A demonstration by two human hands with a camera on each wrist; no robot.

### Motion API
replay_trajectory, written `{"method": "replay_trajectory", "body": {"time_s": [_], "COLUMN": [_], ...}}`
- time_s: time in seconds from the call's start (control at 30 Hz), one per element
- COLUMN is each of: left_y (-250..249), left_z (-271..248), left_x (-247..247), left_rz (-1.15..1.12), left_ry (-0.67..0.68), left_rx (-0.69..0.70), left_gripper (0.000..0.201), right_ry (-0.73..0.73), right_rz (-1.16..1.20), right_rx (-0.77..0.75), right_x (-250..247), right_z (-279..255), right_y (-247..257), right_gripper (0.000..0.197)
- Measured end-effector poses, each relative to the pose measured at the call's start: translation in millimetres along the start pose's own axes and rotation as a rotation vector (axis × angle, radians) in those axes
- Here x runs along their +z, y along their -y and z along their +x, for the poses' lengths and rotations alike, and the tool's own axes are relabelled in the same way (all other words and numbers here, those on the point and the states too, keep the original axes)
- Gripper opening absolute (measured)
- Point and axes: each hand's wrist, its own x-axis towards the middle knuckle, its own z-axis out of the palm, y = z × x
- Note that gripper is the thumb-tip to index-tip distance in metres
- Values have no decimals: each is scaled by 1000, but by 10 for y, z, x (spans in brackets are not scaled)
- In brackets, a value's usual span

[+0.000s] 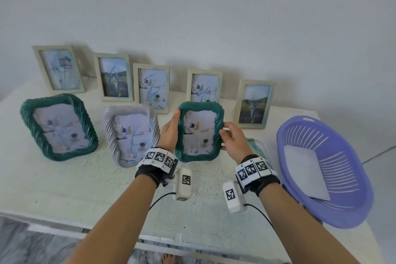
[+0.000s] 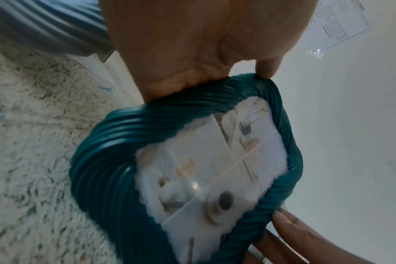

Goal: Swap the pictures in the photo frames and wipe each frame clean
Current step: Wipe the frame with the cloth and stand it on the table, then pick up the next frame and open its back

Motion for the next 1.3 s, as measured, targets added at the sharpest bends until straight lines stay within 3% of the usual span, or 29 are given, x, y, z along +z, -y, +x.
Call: {"method": "replay_trajectory", "body": {"time_s": [0.2, 0.3, 0.43, 0.5, 0.6, 0.67, 0.73, 0.8, 0.87, 0.93, 1.03, 1.13, 1.3], "left_y": [148, 287, 416, 406, 293, 222, 160, 126, 146, 200, 283, 324, 209], "left_z": [-25, -123, -397, -562, -764, -822, -786, -700, -581, -471, -389, -407, -645], "left_x": [-47, -147, -391, -561, -822, -992, -1142, -1253, -1345, -1414, -1459, -1489, -1654], "left_rz": [74, 152, 436, 557, 467, 422, 429, 413, 403, 395, 361, 422, 523], "left_ry": [15, 87, 205, 204, 231, 100, -153, -383, -505, -502, -406, -349, -240], "left_rx": [74, 63, -3, 64, 209, 322, 429, 495, 481, 382, 272, 290, 337], "left_gripper": [57, 56, 76, 64, 24, 16, 14, 22, 42, 59, 64, 67, 68], "right_ry": [-14, -8, -77, -200, -402, -315, -101, 89, 214, 267, 283, 249, 20], "right_rz": [-8, -17, -58, -123, -223, -203, -159, -143, -138, -164, -220, -242, -208], "right_rx": [-23, -22, -12, -53, -226, -348, -393, -349, -265, -188, -83, -66, -189], "right_x": [8, -4, -31, -22, 87, 245, 439, 637, 836, 1024, 1258, 1395, 1284], "right_z": [-20, -49, -145, -247, -470, -609, -709, -725, -657, -550, -412, -397, -606], "right_y": [-43, -71, -75, -49, 113, 273, 436, 571, 669, 720, 761, 784, 719], "right_gripper": [18, 22, 31, 30, 17, 10, 10, 22, 38, 51, 57, 44, 12]}}
